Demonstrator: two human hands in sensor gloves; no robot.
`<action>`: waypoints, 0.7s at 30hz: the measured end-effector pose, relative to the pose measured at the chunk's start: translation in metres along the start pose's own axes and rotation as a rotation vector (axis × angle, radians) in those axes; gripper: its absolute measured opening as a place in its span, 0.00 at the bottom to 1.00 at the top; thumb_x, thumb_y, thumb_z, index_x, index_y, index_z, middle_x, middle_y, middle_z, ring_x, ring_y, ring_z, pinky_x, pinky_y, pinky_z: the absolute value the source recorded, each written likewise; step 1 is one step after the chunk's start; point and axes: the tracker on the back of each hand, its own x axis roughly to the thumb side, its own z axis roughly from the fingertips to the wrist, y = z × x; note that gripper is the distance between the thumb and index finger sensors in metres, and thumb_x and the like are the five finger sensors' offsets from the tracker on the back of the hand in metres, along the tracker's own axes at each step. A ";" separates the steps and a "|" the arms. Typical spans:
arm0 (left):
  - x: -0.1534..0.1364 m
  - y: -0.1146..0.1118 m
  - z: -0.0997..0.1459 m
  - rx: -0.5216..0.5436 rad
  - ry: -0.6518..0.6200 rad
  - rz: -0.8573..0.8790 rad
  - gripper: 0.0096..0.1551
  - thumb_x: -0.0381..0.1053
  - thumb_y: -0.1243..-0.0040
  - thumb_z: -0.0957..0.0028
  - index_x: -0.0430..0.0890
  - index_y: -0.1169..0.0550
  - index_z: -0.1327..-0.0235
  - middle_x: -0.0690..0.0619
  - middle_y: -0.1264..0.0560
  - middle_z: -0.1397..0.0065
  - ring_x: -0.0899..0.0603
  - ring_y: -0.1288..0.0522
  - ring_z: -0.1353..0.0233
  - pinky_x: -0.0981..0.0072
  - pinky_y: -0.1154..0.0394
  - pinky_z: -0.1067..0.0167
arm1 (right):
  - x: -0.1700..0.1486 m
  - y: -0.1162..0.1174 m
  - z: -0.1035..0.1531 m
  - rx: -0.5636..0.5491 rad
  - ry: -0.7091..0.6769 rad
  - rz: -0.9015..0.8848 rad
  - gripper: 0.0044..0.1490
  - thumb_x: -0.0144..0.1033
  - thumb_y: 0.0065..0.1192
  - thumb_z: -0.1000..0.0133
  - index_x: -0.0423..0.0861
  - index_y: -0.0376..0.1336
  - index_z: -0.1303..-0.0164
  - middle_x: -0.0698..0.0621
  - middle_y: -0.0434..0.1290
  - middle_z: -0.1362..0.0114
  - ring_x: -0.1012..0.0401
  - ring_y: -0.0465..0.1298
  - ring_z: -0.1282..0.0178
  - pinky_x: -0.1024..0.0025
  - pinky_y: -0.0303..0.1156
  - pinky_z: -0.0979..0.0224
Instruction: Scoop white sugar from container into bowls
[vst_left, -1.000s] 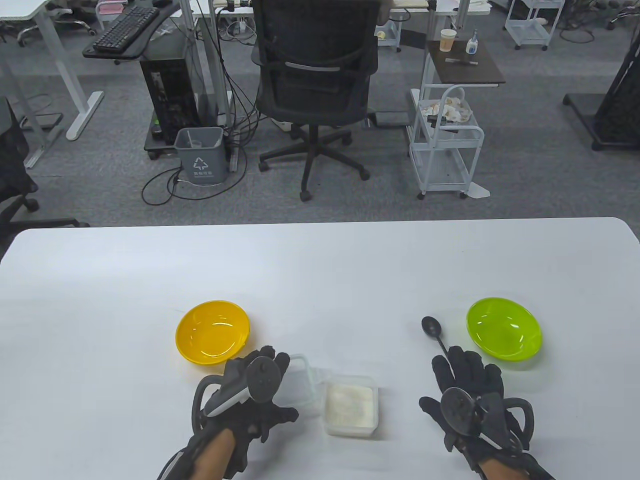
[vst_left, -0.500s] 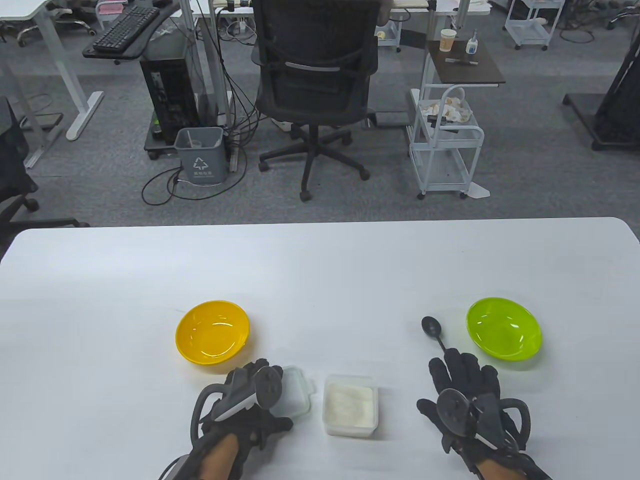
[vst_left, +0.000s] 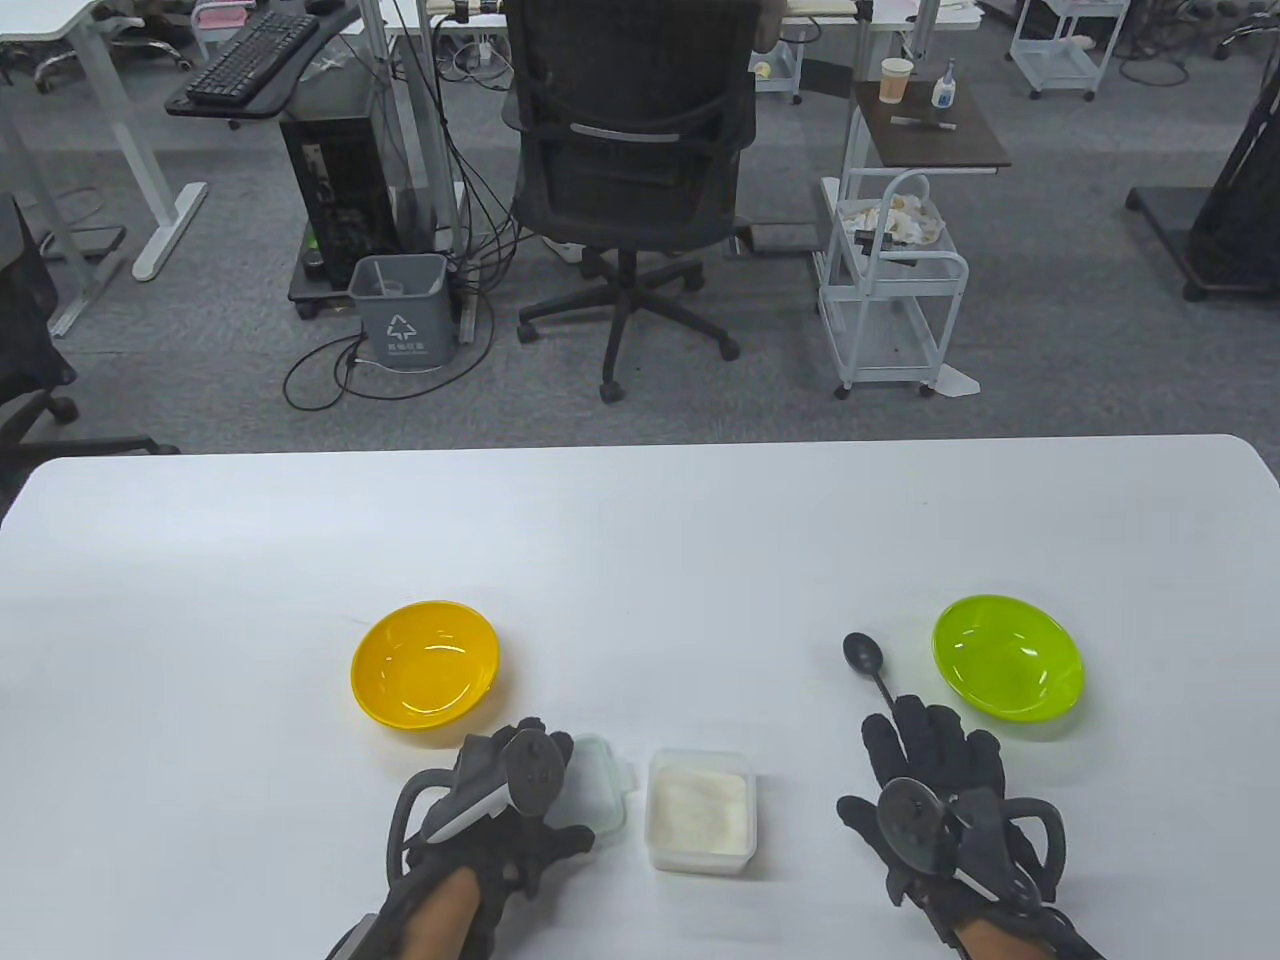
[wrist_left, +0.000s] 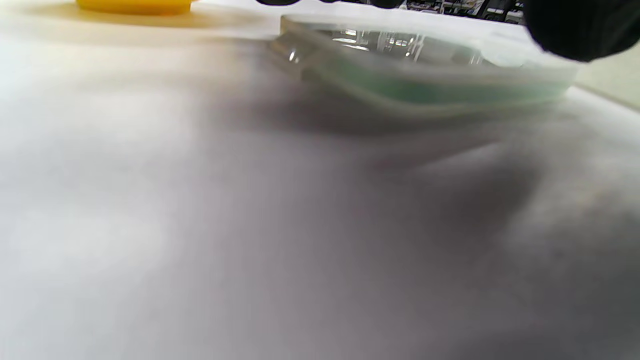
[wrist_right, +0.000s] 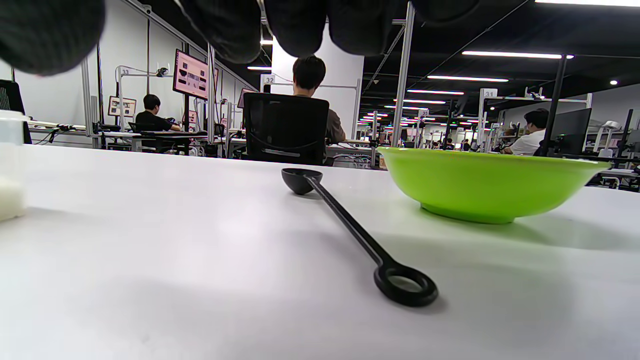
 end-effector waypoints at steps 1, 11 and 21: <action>0.001 0.003 0.002 0.012 -0.006 0.007 0.59 0.77 0.45 0.62 0.62 0.52 0.18 0.55 0.61 0.12 0.39 0.56 0.10 0.39 0.61 0.18 | 0.000 0.000 0.000 -0.001 0.001 -0.001 0.51 0.70 0.55 0.51 0.59 0.49 0.19 0.45 0.45 0.11 0.43 0.51 0.11 0.38 0.48 0.16; 0.024 0.047 0.025 0.181 -0.031 0.009 0.57 0.76 0.46 0.61 0.64 0.51 0.18 0.59 0.60 0.11 0.40 0.58 0.09 0.38 0.65 0.19 | -0.002 -0.002 0.001 -0.018 0.003 -0.010 0.51 0.70 0.55 0.51 0.59 0.49 0.19 0.45 0.45 0.11 0.43 0.52 0.11 0.38 0.48 0.16; 0.024 0.042 0.032 0.319 -0.008 0.024 0.54 0.76 0.47 0.60 0.66 0.49 0.18 0.61 0.59 0.11 0.41 0.57 0.09 0.38 0.64 0.19 | -0.003 -0.002 0.002 -0.021 0.001 -0.020 0.51 0.70 0.55 0.51 0.59 0.49 0.19 0.45 0.46 0.11 0.44 0.52 0.11 0.38 0.48 0.16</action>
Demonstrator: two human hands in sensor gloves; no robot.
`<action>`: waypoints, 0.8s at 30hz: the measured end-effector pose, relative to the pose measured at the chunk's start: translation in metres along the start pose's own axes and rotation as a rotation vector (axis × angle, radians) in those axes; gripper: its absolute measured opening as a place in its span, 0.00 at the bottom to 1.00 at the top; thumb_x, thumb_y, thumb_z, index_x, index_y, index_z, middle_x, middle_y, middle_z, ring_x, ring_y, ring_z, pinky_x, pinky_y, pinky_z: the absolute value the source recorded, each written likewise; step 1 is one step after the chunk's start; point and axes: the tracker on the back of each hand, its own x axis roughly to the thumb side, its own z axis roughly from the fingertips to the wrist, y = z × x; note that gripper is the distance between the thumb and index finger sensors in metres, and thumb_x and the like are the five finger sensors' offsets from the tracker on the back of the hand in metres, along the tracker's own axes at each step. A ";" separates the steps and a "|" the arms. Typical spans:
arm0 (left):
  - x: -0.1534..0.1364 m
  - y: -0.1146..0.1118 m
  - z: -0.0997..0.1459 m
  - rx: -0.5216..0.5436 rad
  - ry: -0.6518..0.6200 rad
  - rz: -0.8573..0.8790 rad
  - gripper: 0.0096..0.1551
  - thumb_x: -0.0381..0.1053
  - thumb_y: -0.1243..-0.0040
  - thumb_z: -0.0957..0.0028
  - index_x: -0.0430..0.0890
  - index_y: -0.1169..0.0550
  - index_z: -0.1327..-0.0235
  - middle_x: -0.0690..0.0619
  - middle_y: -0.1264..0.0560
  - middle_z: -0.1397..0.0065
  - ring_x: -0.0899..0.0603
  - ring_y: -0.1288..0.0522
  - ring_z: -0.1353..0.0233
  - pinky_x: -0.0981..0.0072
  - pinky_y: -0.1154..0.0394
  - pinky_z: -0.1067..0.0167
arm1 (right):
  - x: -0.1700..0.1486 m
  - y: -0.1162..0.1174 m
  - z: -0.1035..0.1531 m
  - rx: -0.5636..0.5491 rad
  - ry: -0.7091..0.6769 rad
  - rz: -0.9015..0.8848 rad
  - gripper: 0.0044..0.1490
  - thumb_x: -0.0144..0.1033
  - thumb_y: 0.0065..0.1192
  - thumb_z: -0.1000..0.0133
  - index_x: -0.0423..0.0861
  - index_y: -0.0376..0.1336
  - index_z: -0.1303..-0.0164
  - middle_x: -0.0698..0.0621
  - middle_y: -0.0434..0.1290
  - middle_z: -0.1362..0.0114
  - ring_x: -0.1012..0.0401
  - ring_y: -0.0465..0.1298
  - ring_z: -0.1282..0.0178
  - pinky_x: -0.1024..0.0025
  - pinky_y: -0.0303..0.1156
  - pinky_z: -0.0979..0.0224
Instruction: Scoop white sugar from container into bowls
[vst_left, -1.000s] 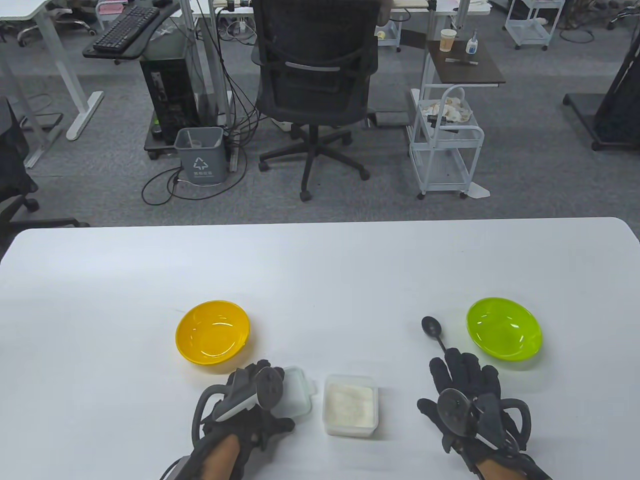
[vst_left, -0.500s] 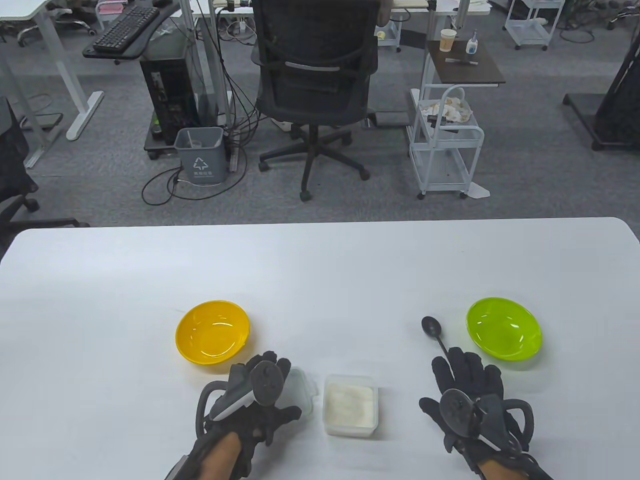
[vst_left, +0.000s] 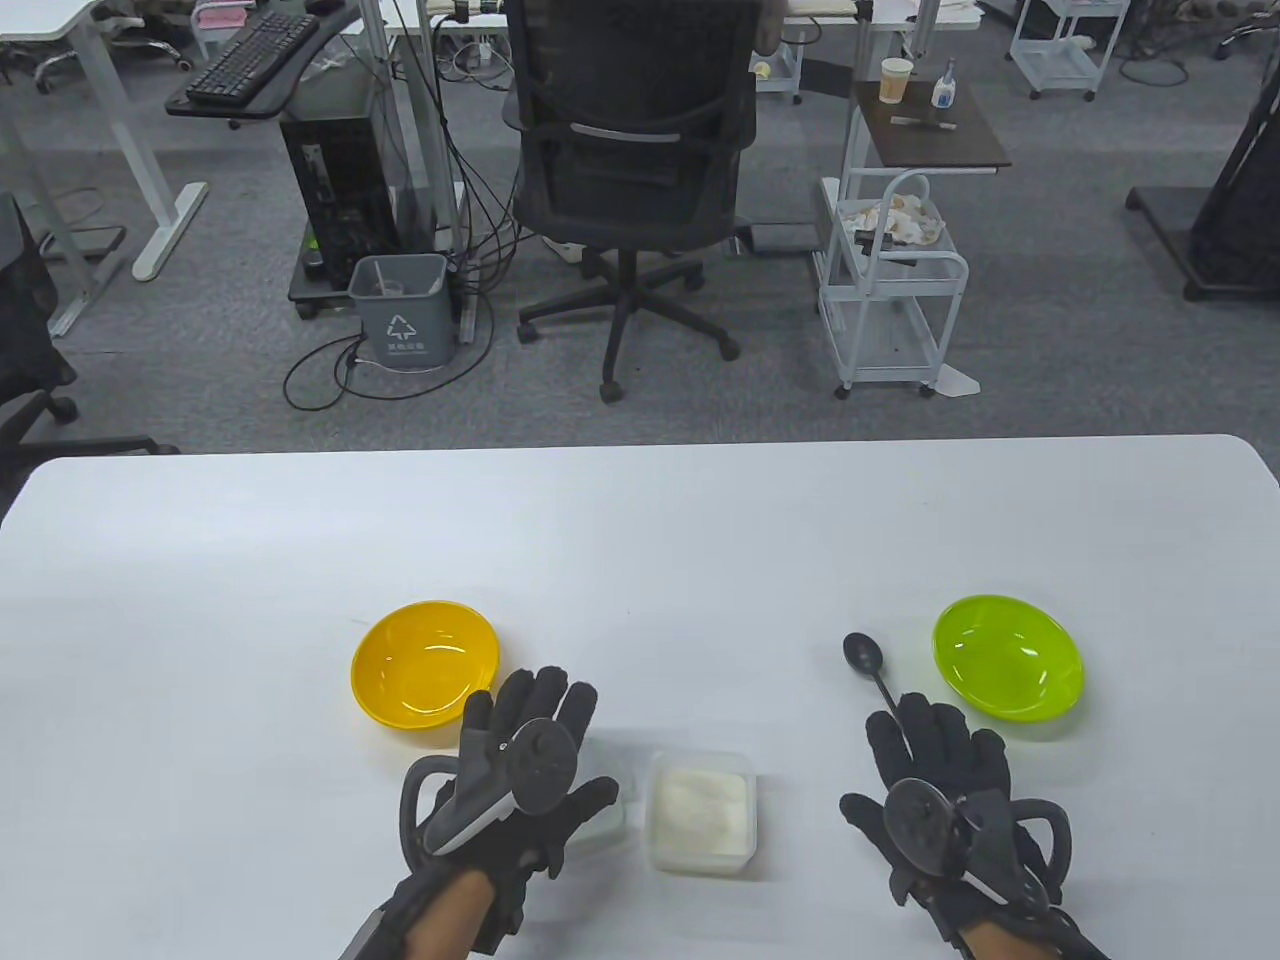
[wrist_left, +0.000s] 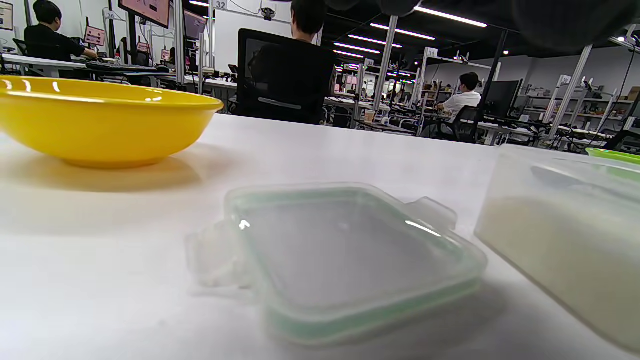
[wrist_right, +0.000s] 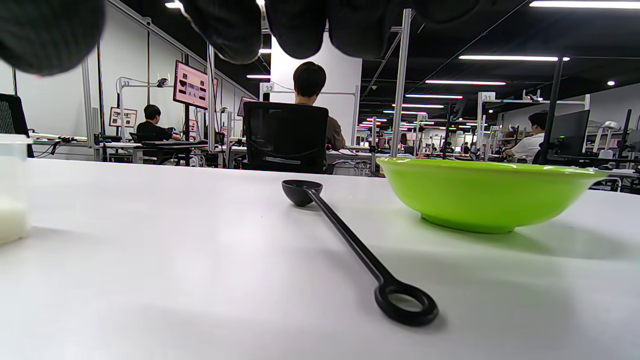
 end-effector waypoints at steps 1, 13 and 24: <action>-0.001 -0.003 0.000 -0.002 -0.002 -0.006 0.54 0.77 0.48 0.60 0.66 0.49 0.18 0.61 0.58 0.11 0.41 0.57 0.09 0.38 0.64 0.19 | 0.000 0.000 0.000 0.000 0.001 0.000 0.51 0.70 0.55 0.51 0.59 0.49 0.19 0.45 0.46 0.11 0.44 0.52 0.11 0.38 0.48 0.16; -0.007 -0.011 0.009 -0.008 -0.001 0.016 0.53 0.76 0.47 0.60 0.65 0.48 0.18 0.59 0.57 0.11 0.40 0.54 0.10 0.38 0.62 0.19 | -0.009 -0.001 -0.002 -0.006 0.059 -0.022 0.50 0.69 0.55 0.51 0.57 0.50 0.20 0.44 0.51 0.12 0.45 0.60 0.14 0.40 0.52 0.17; -0.008 -0.012 0.010 -0.018 0.000 -0.002 0.53 0.76 0.48 0.60 0.65 0.47 0.18 0.58 0.56 0.11 0.40 0.54 0.10 0.38 0.62 0.19 | -0.012 -0.014 -0.009 -0.028 0.125 -0.052 0.44 0.64 0.59 0.49 0.55 0.58 0.23 0.43 0.64 0.19 0.48 0.74 0.26 0.48 0.63 0.23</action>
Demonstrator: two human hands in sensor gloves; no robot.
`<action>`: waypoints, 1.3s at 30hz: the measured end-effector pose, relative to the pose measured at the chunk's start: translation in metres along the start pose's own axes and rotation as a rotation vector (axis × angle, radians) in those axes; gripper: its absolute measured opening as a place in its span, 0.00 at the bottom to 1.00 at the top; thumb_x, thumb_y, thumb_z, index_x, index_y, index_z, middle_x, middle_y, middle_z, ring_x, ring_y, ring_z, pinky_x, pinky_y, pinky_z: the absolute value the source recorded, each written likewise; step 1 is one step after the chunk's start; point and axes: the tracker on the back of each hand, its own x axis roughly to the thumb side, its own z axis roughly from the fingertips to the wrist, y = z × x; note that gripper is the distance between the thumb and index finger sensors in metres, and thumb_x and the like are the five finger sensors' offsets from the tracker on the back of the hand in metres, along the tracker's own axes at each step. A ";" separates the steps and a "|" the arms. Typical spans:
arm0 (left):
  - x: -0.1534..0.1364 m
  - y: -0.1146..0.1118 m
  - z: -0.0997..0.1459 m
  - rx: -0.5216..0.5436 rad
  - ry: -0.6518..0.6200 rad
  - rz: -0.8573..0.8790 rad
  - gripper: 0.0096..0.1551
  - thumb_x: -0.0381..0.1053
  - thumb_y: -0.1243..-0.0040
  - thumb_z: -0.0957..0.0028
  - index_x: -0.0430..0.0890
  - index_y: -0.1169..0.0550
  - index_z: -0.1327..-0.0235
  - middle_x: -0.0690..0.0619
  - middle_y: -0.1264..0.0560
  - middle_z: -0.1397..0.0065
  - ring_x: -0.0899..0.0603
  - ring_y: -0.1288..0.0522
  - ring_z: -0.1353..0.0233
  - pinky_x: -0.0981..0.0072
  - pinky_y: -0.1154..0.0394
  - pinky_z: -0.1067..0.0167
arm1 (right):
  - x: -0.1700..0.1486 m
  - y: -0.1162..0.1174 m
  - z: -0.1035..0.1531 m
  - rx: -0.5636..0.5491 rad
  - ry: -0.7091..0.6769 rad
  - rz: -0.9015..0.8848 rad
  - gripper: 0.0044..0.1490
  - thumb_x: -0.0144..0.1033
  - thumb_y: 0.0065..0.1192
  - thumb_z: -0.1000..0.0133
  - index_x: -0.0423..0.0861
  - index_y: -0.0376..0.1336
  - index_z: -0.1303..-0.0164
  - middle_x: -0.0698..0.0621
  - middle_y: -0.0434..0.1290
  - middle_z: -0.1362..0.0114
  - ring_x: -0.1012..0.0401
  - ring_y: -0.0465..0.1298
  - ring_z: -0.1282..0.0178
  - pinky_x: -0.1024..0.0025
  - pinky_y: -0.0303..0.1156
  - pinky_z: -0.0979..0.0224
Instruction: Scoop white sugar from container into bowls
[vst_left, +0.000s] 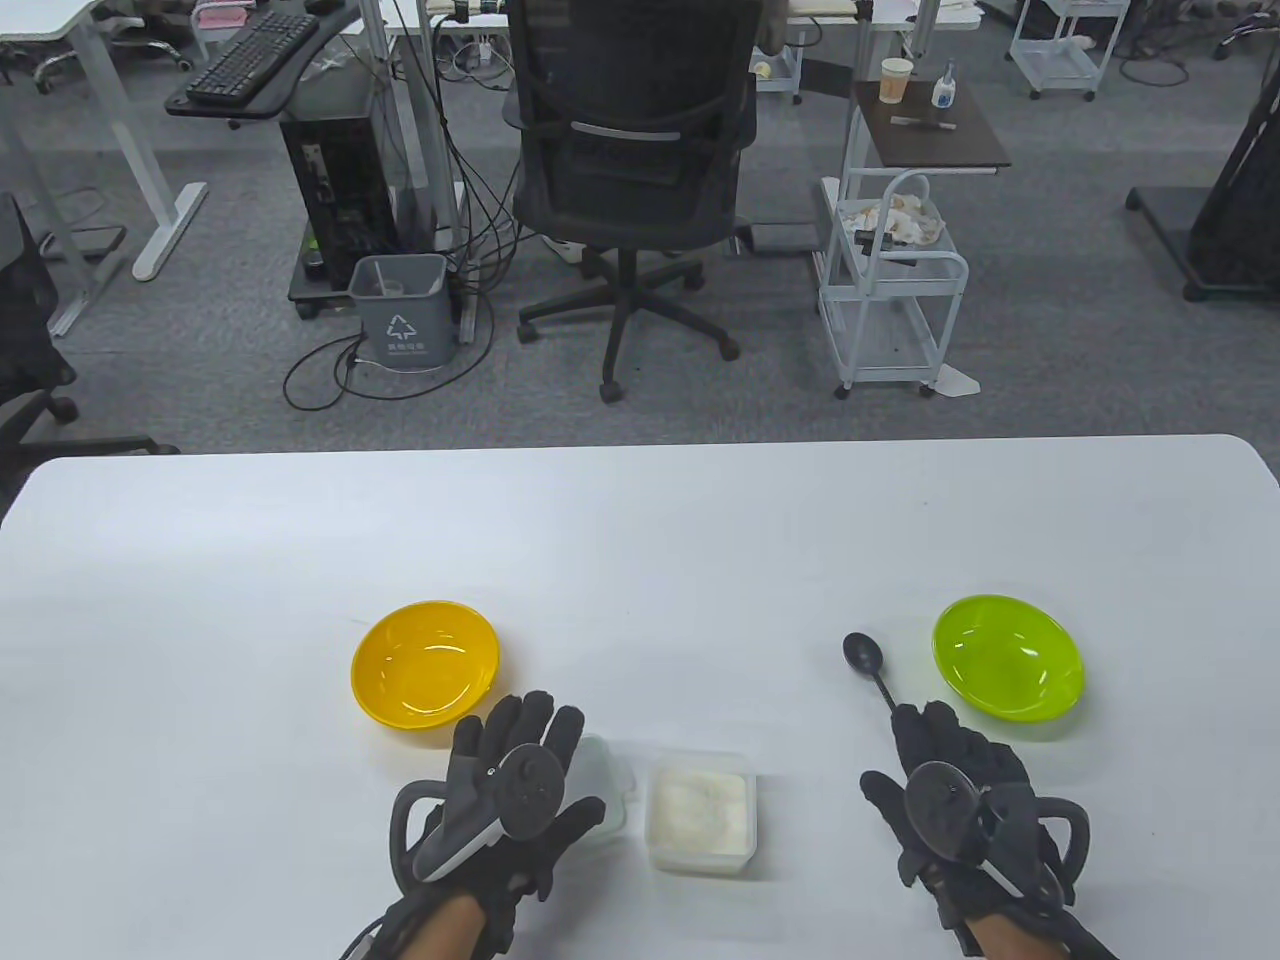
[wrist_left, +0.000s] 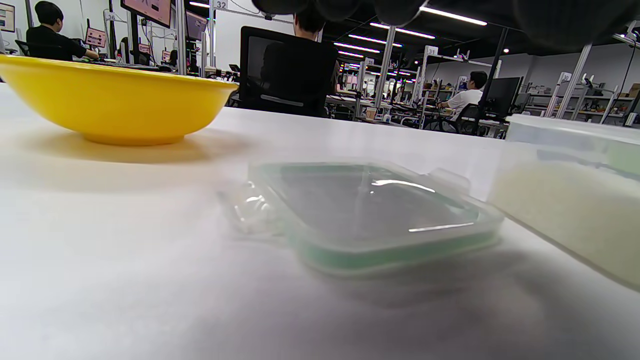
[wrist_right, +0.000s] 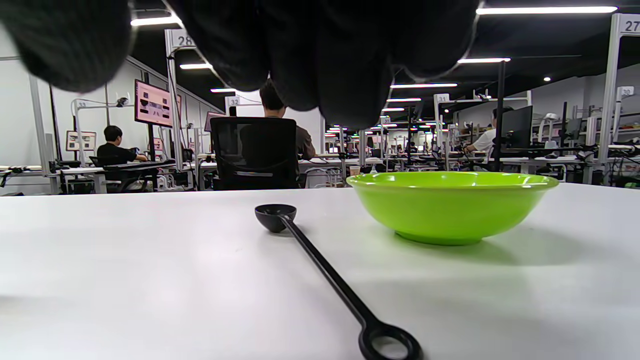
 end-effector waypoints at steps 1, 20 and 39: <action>0.000 0.000 0.000 -0.002 0.001 -0.002 0.53 0.76 0.48 0.60 0.65 0.47 0.18 0.57 0.56 0.11 0.40 0.54 0.10 0.38 0.62 0.19 | 0.001 0.000 -0.003 0.006 0.008 0.008 0.43 0.62 0.60 0.48 0.55 0.59 0.24 0.43 0.65 0.20 0.48 0.75 0.27 0.48 0.64 0.23; 0.005 -0.003 0.000 -0.028 -0.005 -0.018 0.53 0.76 0.48 0.60 0.65 0.46 0.18 0.56 0.56 0.11 0.40 0.54 0.10 0.38 0.62 0.19 | -0.002 0.070 -0.052 0.229 0.287 0.365 0.32 0.53 0.68 0.49 0.54 0.70 0.34 0.45 0.77 0.32 0.52 0.82 0.44 0.51 0.68 0.28; 0.007 -0.008 -0.001 -0.062 -0.018 -0.041 0.53 0.76 0.49 0.60 0.65 0.47 0.18 0.56 0.56 0.11 0.40 0.54 0.10 0.38 0.62 0.19 | -0.010 0.068 -0.051 0.269 0.322 0.203 0.25 0.46 0.66 0.47 0.56 0.66 0.40 0.49 0.75 0.35 0.54 0.79 0.45 0.51 0.66 0.26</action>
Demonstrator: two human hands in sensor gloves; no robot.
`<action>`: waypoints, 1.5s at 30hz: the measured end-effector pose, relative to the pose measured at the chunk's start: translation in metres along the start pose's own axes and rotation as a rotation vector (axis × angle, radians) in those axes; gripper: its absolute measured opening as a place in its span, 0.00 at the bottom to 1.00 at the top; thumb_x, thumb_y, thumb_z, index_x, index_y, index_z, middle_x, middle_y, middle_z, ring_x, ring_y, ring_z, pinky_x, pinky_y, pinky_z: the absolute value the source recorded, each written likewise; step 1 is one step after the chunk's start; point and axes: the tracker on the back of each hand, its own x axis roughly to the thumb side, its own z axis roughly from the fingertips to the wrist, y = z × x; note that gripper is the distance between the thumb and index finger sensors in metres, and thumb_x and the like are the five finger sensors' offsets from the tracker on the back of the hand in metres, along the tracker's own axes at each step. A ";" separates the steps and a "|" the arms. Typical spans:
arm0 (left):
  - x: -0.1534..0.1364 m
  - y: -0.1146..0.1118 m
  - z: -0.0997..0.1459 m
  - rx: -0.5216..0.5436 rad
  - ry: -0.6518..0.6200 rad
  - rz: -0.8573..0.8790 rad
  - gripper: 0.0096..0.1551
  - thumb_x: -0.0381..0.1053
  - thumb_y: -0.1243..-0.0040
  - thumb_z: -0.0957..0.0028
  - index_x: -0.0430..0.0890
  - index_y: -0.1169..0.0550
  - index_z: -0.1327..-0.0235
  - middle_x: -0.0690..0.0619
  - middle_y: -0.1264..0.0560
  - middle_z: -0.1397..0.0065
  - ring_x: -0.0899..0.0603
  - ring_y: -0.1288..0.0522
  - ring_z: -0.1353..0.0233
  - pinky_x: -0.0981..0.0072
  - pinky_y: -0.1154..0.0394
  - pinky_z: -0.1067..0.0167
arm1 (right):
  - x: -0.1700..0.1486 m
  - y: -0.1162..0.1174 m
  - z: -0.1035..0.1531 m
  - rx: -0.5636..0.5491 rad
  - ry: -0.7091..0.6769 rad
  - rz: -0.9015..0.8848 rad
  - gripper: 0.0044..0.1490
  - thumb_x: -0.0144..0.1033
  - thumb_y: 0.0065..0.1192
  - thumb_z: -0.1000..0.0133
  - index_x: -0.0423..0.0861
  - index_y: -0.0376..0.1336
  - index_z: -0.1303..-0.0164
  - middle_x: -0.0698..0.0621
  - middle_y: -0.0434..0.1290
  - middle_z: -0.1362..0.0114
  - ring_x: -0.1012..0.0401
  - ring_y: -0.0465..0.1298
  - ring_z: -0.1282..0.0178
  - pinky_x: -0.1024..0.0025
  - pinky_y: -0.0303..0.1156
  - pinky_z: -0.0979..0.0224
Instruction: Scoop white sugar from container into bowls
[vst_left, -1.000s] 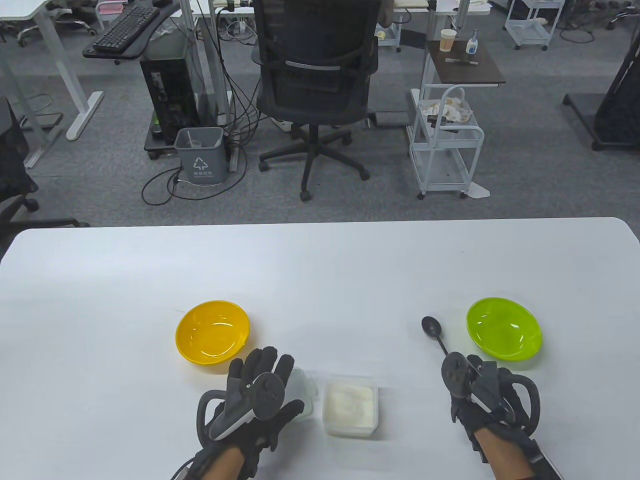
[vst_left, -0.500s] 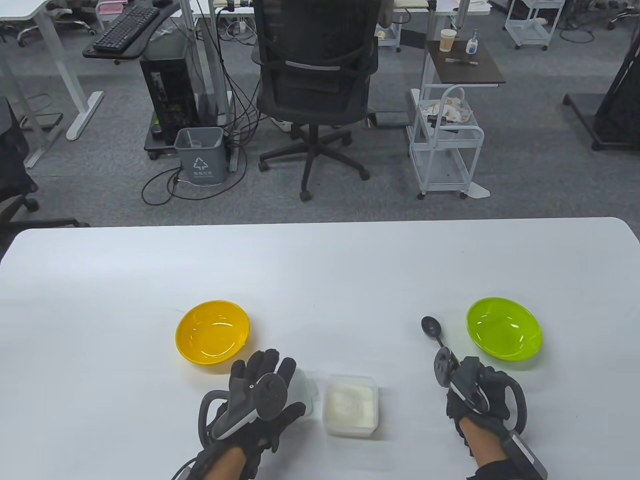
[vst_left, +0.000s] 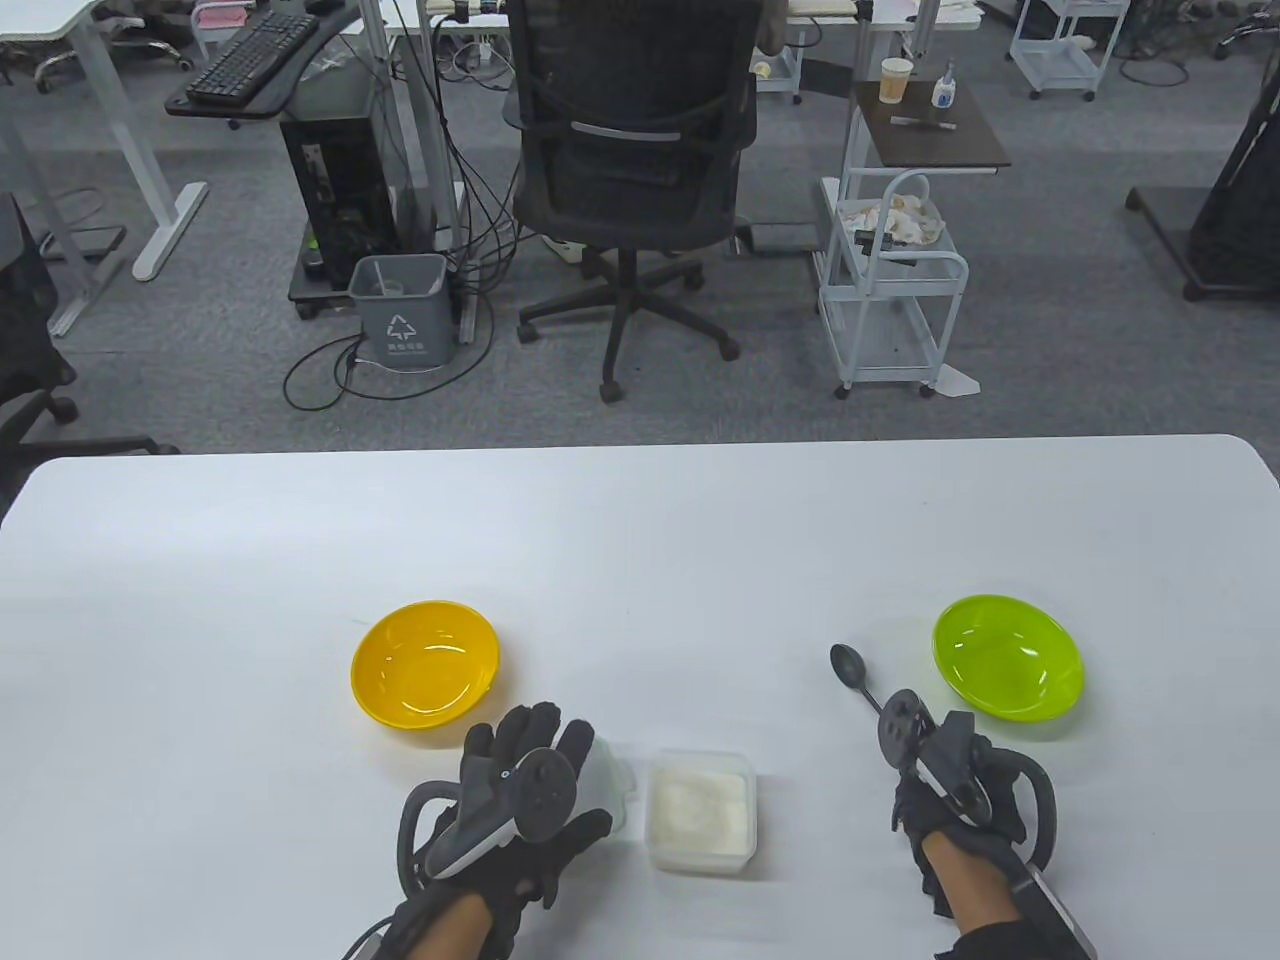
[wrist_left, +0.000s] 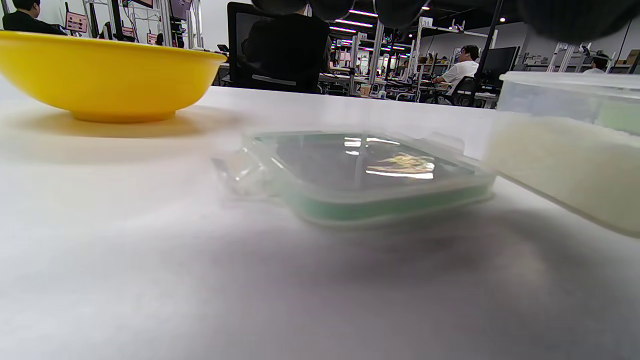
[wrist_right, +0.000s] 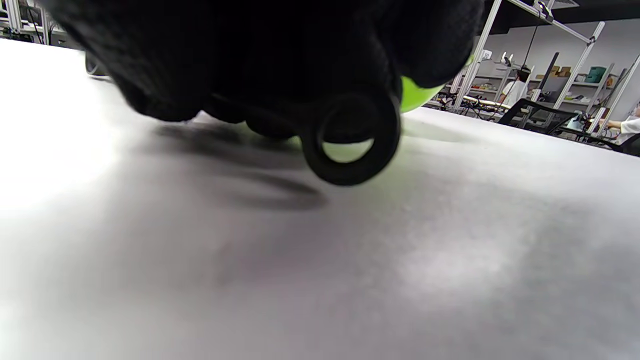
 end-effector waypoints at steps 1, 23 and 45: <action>0.000 0.000 0.000 0.001 0.000 0.000 0.53 0.76 0.49 0.60 0.65 0.47 0.18 0.56 0.56 0.11 0.40 0.54 0.10 0.38 0.62 0.19 | 0.000 -0.001 0.001 -0.002 -0.005 -0.008 0.25 0.46 0.66 0.47 0.56 0.66 0.40 0.49 0.75 0.35 0.54 0.79 0.44 0.50 0.66 0.26; 0.047 0.020 -0.015 -0.100 -0.167 0.062 0.57 0.82 0.51 0.63 0.69 0.51 0.18 0.61 0.60 0.10 0.43 0.56 0.07 0.38 0.61 0.17 | -0.004 -0.096 0.068 -0.399 -0.495 -0.182 0.25 0.43 0.61 0.46 0.66 0.65 0.38 0.50 0.76 0.39 0.55 0.80 0.50 0.52 0.68 0.27; 0.046 -0.022 -0.015 -0.119 -0.138 0.069 0.57 0.83 0.48 0.66 0.71 0.48 0.19 0.69 0.49 0.11 0.50 0.46 0.08 0.40 0.55 0.16 | 0.030 -0.067 0.106 -0.537 -0.765 -0.043 0.21 0.53 0.65 0.49 0.64 0.73 0.46 0.51 0.82 0.49 0.56 0.81 0.62 0.55 0.73 0.33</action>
